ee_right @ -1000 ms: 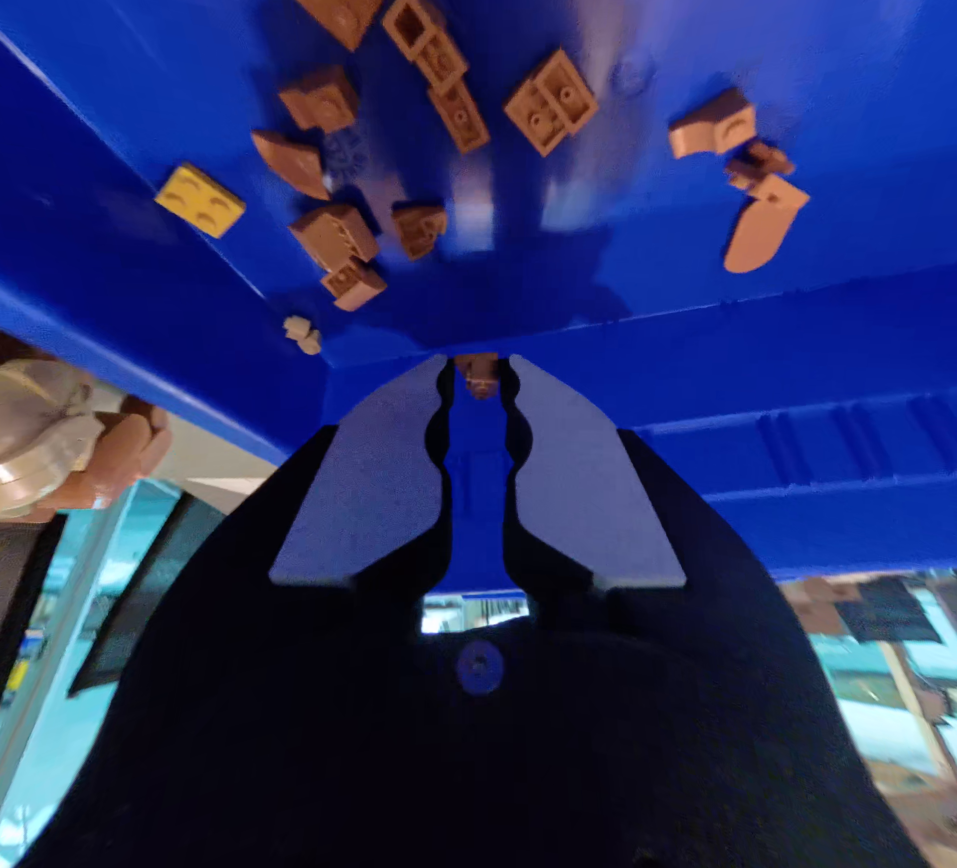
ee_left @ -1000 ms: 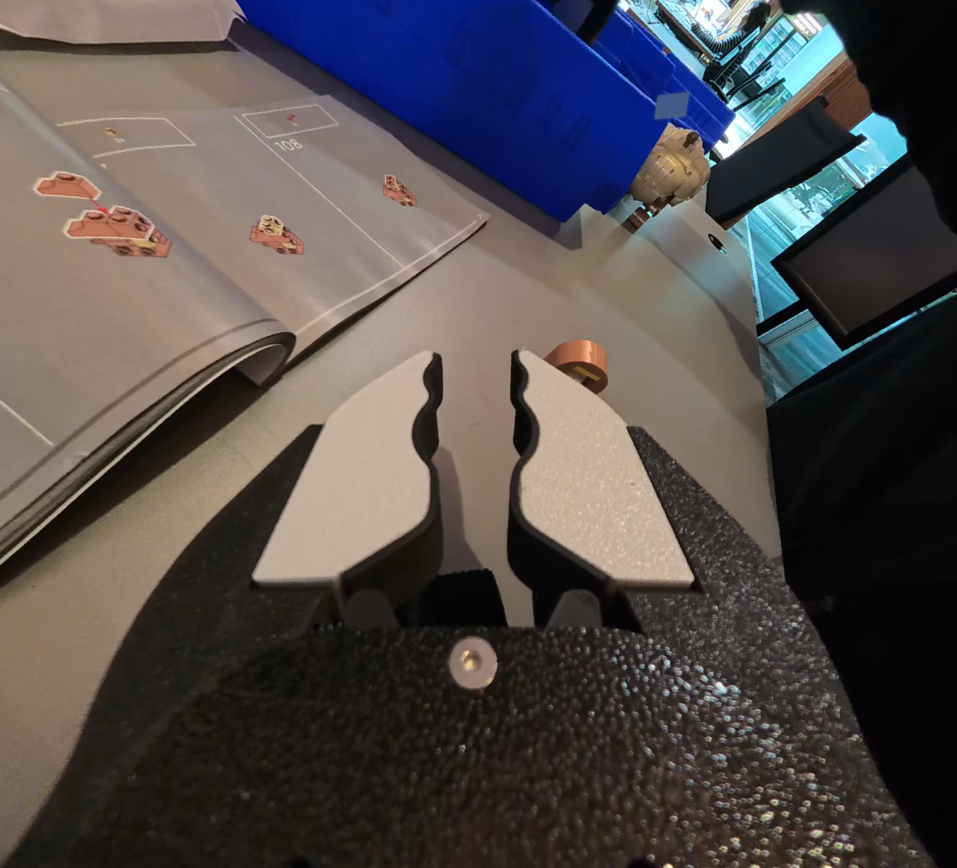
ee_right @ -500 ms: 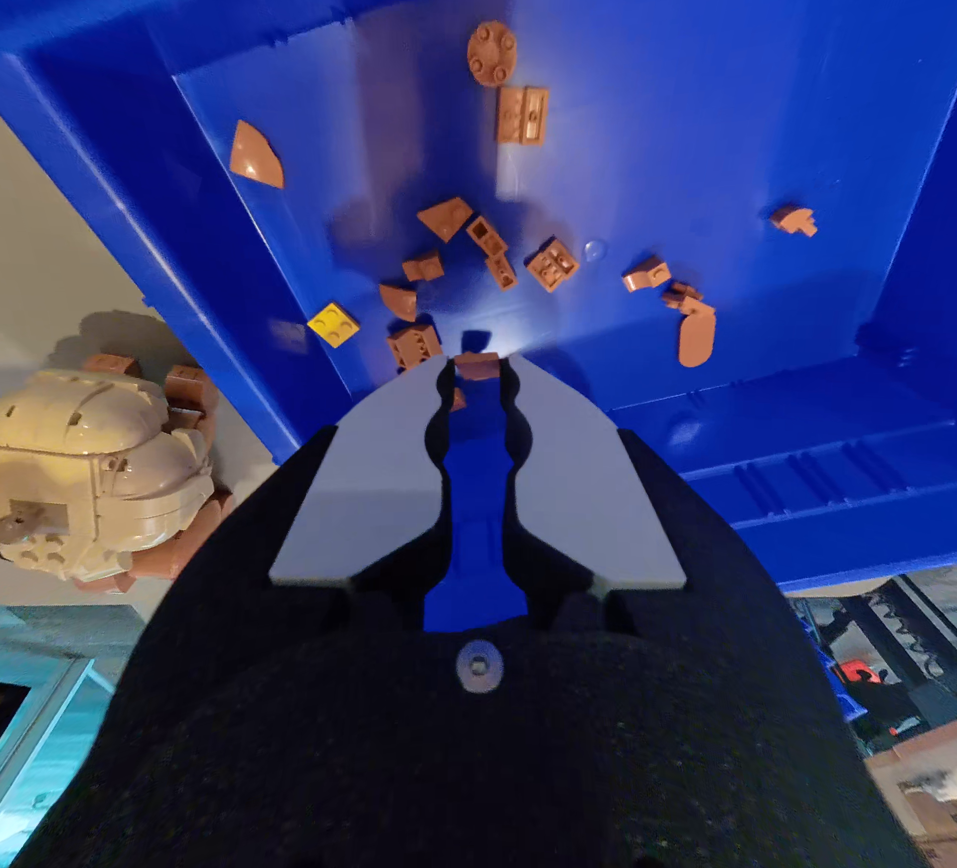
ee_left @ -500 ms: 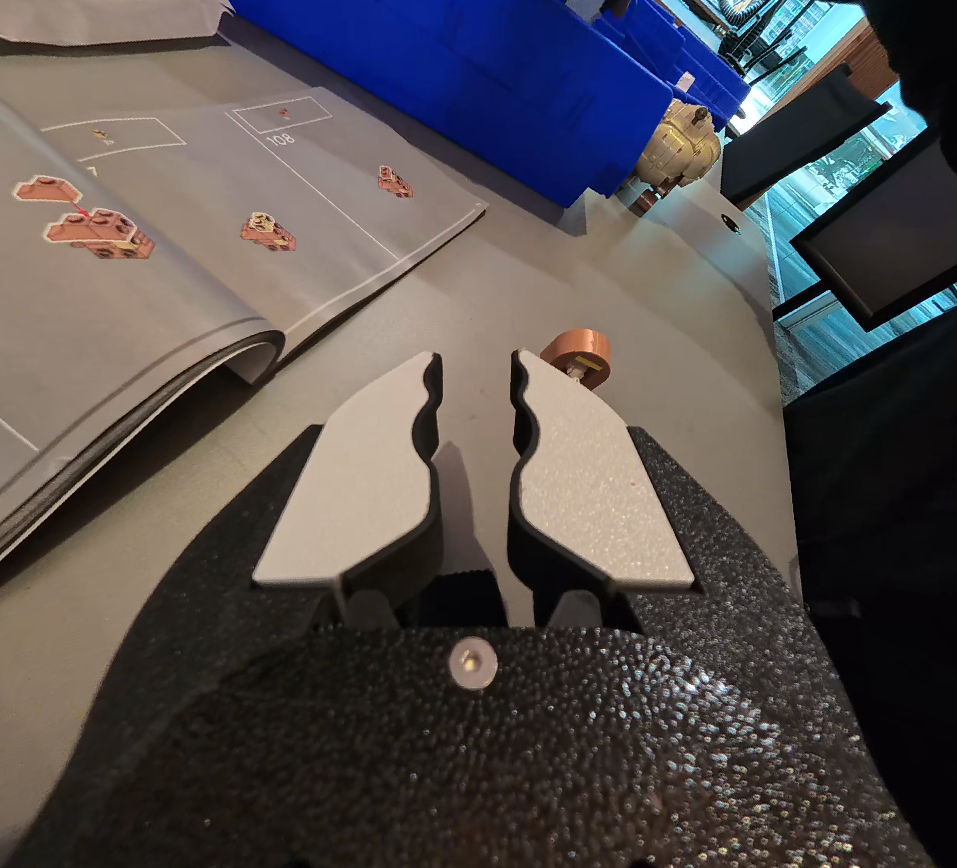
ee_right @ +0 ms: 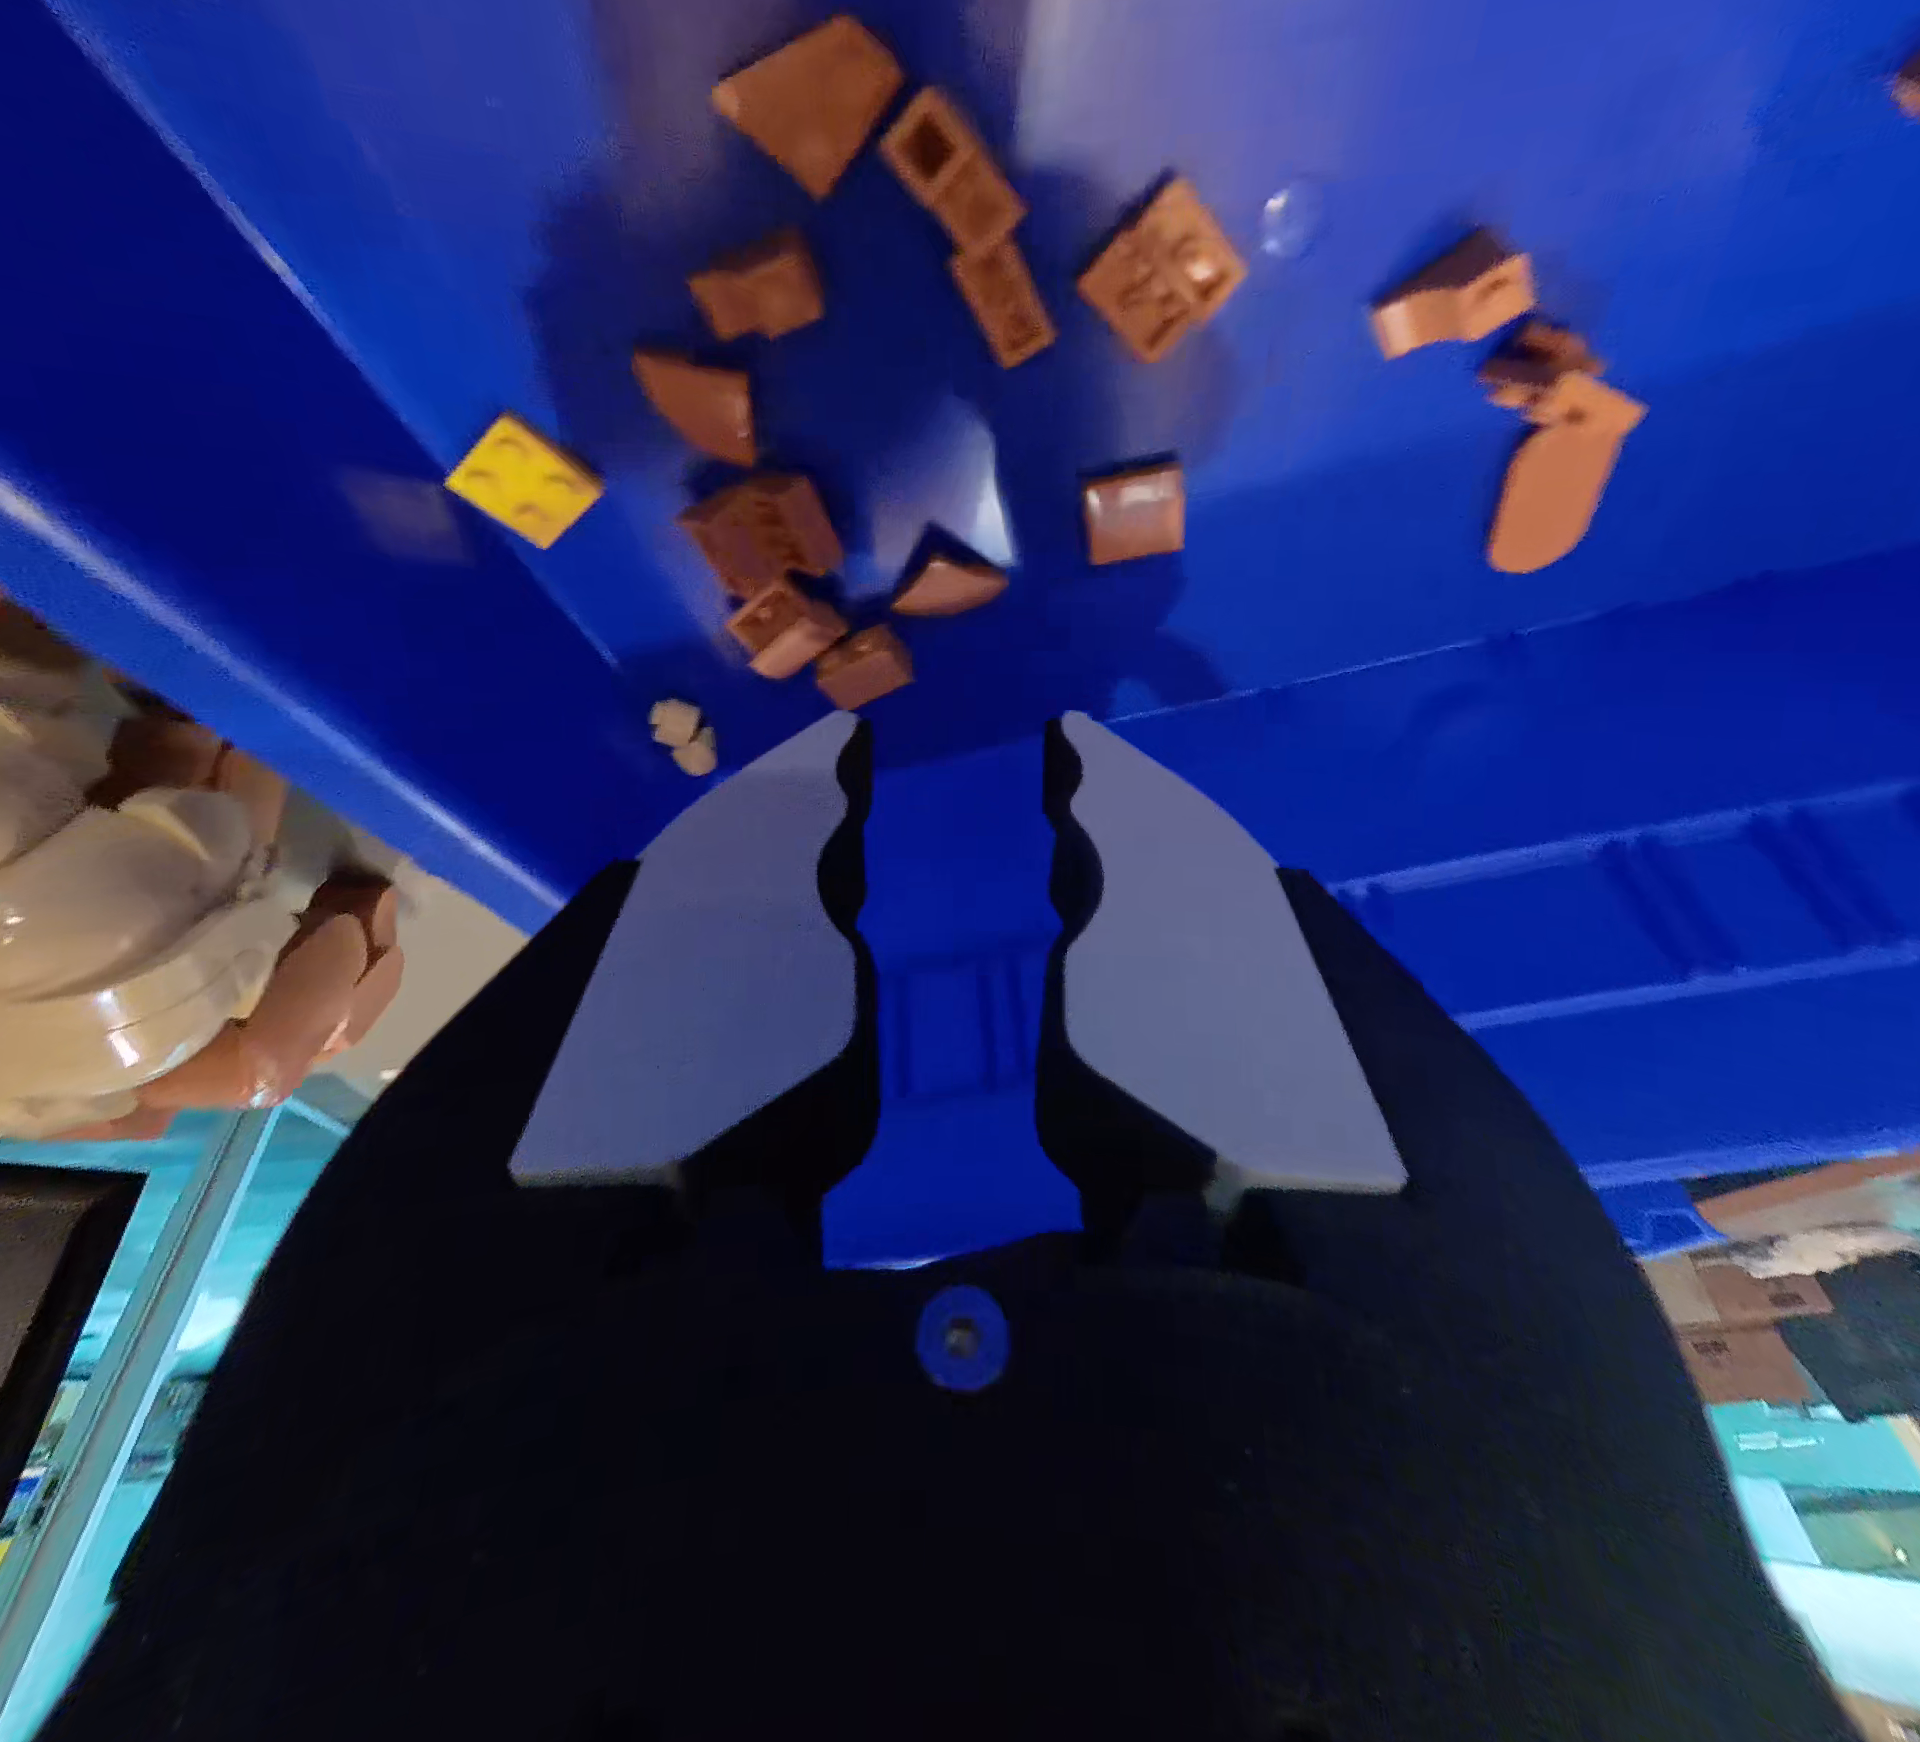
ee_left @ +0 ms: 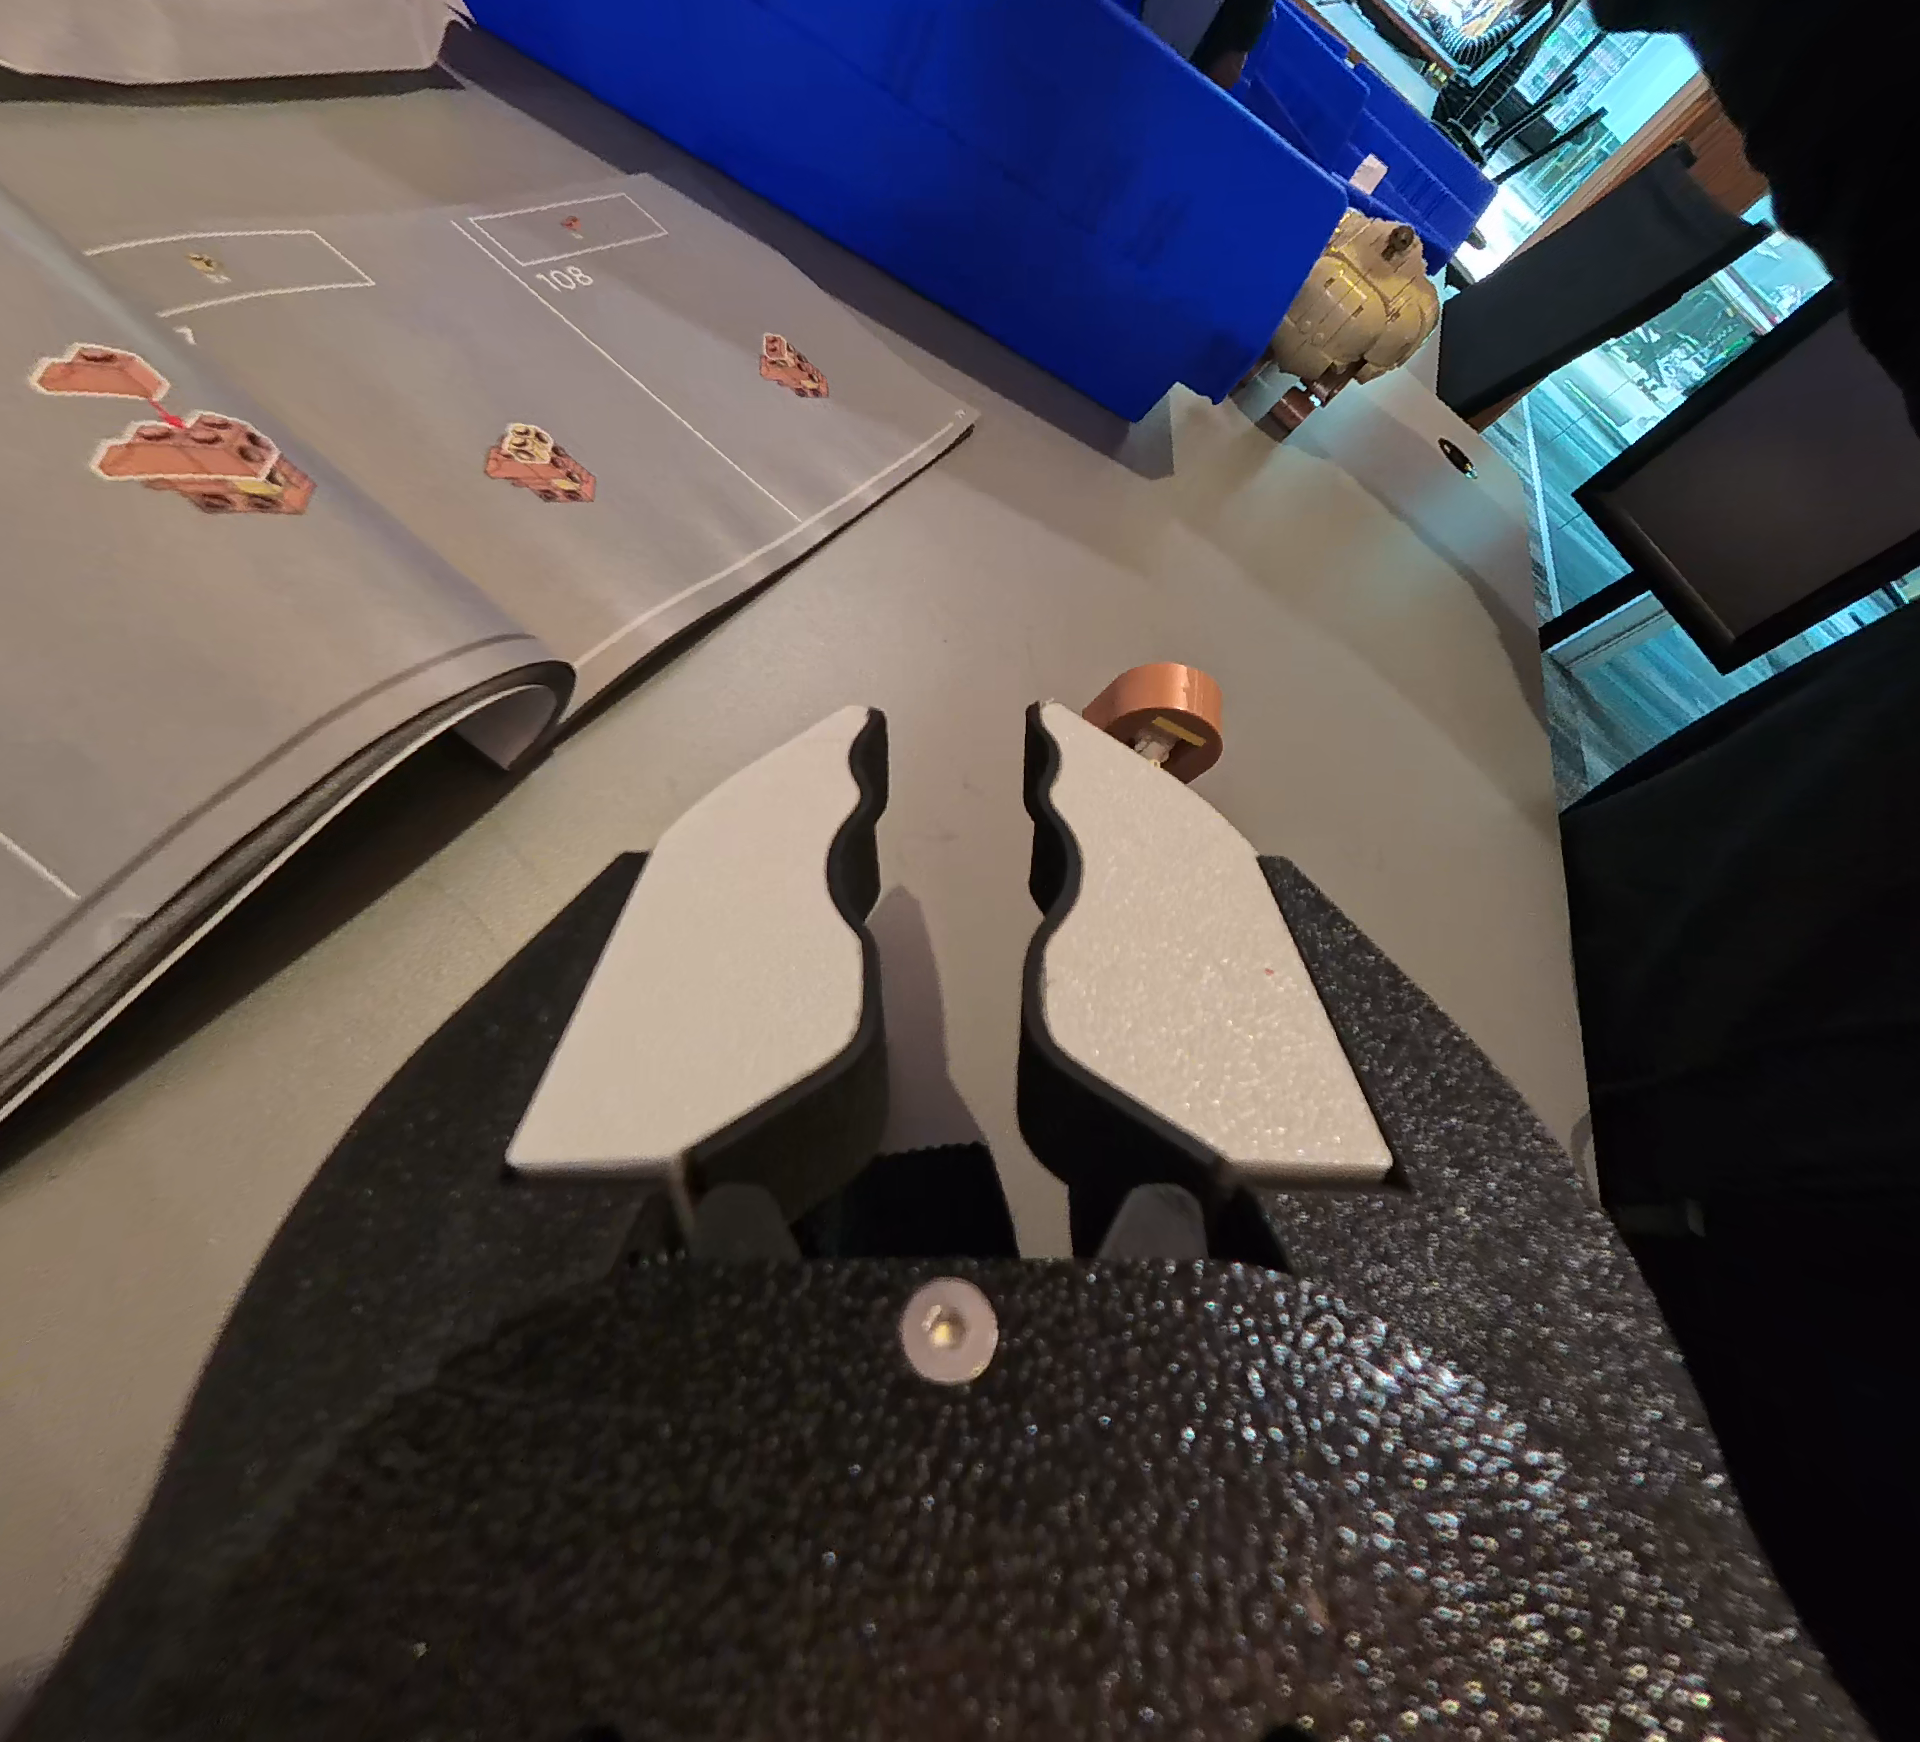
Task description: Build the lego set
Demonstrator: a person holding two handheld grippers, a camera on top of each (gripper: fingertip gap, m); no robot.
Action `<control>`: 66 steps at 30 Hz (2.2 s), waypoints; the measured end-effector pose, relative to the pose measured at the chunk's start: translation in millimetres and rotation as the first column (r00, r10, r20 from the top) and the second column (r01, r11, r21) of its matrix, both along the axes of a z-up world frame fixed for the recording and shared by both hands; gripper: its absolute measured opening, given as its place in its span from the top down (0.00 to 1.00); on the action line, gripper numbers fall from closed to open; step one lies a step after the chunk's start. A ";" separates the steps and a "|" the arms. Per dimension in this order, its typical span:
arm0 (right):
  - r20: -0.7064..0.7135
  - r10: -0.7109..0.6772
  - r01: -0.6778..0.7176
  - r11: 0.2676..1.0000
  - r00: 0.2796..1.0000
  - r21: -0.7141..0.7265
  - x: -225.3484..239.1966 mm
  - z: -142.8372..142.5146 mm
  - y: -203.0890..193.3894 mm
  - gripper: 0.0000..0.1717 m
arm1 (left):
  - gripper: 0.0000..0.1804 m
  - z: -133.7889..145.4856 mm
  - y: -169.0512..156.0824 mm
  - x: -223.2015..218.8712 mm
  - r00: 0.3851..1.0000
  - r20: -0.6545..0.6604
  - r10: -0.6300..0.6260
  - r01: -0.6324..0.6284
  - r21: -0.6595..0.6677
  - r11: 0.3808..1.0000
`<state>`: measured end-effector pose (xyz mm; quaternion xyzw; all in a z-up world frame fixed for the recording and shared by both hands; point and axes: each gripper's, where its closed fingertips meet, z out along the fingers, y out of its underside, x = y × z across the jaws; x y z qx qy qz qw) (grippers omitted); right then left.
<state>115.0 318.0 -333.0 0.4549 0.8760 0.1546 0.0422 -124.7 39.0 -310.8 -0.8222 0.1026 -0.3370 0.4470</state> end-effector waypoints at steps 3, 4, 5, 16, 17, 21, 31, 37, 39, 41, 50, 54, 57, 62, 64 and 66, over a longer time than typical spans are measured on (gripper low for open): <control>0.026 0.018 -0.017 0.999 1.000 -0.038 8.1 -4.3 -10.0 0.85 | 0.87 -0.9 -0.5 1.8 1.000 -0.013 -0.009 0.009 -0.001 1.000; 0.037 0.023 -0.021 0.999 0.999 -0.048 10.4 -5.9 -12.9 0.85 | 0.87 -1.1 -0.7 2.2 1.000 -0.017 -0.011 0.011 0.000 1.000; 0.050 0.025 -0.023 0.998 0.998 -0.051 12.8 -6.9 -14.5 0.85 | 0.87 -1.1 -0.7 2.3 1.000 -0.019 -0.012 0.012 0.000 1.000; 0.095 0.114 -0.113 0.993 0.989 -0.024 16.1 -17.3 -9.3 0.84 | 0.87 -0.4 -0.5 1.2 1.000 -0.009 -0.006 0.006 0.001 1.000; 0.097 0.118 -0.116 0.993 0.988 -0.024 16.6 -18.6 -9.1 0.84 | 0.87 -0.3 -0.6 1.3 1.000 -0.009 -0.006 0.006 0.001 1.000; 0.118 0.119 -0.119 0.993 0.986 -0.007 19.6 -21.9 -4.9 0.89 | 0.87 -0.1 -0.9 1.5 1.000 -0.009 -0.008 0.008 0.002 1.000; -0.050 0.066 -0.064 0.997 0.997 0.034 1.2 10.8 -10.3 0.89 | 0.87 0.0 -1.5 1.8 1.000 -0.015 -0.007 0.007 0.007 1.000; -0.416 0.095 -0.138 0.988 0.904 -0.075 -73.6 83.8 -98.7 0.89 | 0.87 0.0 -1.4 2.0 1.000 -0.013 -0.007 0.007 0.005 1.000; -0.493 0.124 -0.203 0.973 0.861 -0.111 -101.6 96.9 -138.6 0.89 | 0.87 -0.3 -1.4 2.3 1.000 -0.015 -0.008 0.008 0.004 1.000; -0.513 0.144 -0.253 0.956 0.846 -0.149 -123.9 94.4 -174.7 0.89 | 0.87 0.0 -1.4 2.1 1.000 -0.014 -0.007 0.007 0.006 1.000; -0.364 0.204 -0.273 0.951 0.909 -0.148 -165.1 31.4 -227.7 0.89 | 0.87 1.3 -1.4 0.7 1.000 -0.001 -0.001 0.001 0.009 1.000; -0.299 0.171 -0.228 0.959 0.939 -0.166 -157.1 10.9 -230.0 0.89 | 0.87 0.7 -2.5 2.0 1.000 -0.008 -0.009 0.009 0.008 1.000; -0.278 0.171 -0.223 0.961 0.945 -0.164 -152.1 3.8 -230.6 0.89 | 0.87 0.4 -2.8 2.7 1.000 -0.010 -0.013 0.013 0.006 1.000; -0.255 0.183 -0.232 0.956 0.949 -0.177 -146.2 -3.3 -234.2 0.89 | 0.87 0.2 -2.2 1.9 1.000 -0.004 -0.009 0.009 0.002 1.000; -0.253 0.185 -0.234 0.956 0.950 -0.179 -145.1 -4.6 -235.2 0.89 | 0.87 0.3 -2.0 1.7 1.000 -0.002 -0.008 0.008 0.001 1.000; -0.259 0.185 -0.238 0.953 0.948 -0.187 -144.4 -4.5 -236.9 0.89 | 0.87 0.4 -2.0 1.6 1.000 0.000 -0.007 0.007 0.001 1.000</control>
